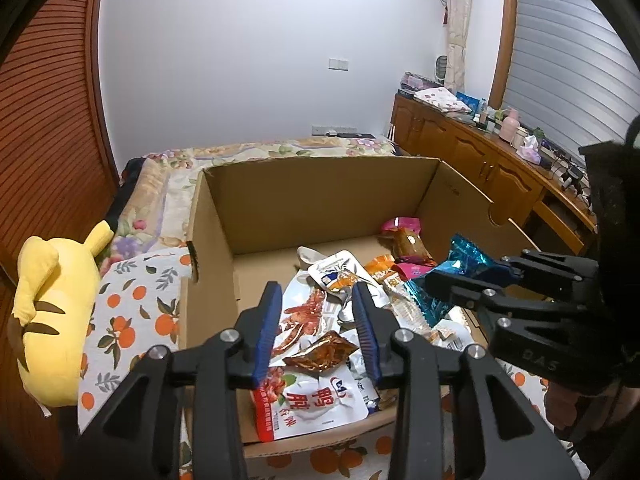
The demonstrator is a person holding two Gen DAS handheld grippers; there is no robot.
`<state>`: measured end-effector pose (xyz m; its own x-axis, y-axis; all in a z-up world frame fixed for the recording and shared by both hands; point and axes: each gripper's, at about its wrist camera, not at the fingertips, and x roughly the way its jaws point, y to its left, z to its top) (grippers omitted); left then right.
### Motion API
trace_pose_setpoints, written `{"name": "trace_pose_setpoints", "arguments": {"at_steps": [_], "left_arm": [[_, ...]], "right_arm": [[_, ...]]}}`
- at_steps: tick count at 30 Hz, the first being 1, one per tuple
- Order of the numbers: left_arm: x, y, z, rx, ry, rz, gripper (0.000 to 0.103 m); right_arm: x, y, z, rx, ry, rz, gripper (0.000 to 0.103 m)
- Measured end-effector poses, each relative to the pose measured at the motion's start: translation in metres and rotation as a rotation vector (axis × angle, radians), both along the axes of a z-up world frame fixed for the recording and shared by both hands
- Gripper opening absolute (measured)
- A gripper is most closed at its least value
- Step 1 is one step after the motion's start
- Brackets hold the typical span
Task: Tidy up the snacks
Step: 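Open the left tool and the right tool to drop wrappers into the box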
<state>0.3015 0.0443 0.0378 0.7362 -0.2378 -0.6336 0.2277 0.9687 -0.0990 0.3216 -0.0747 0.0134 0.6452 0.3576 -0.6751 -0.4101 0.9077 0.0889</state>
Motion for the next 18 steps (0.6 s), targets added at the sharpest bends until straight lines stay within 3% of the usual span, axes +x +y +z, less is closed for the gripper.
{"name": "trace_pose_setpoints", "arguments": {"at_steps": [4, 13, 18], "left_arm": [[-0.002, 0.002, 0.0, 0.003, -0.004, 0.006, 0.037], [-0.014, 0.0, 0.005, 0.025, -0.02, 0.012, 0.05], [-0.03, -0.004, 0.011, 0.037, -0.034, 0.011, 0.052]], "right_arm": [[0.002, -0.003, -0.003, 0.006, 0.002, -0.018, 0.029], [-0.01, -0.021, 0.006, 0.041, -0.026, -0.055, 0.043], [-0.031, -0.034, 0.02, 0.044, -0.072, -0.071, 0.053]]}}
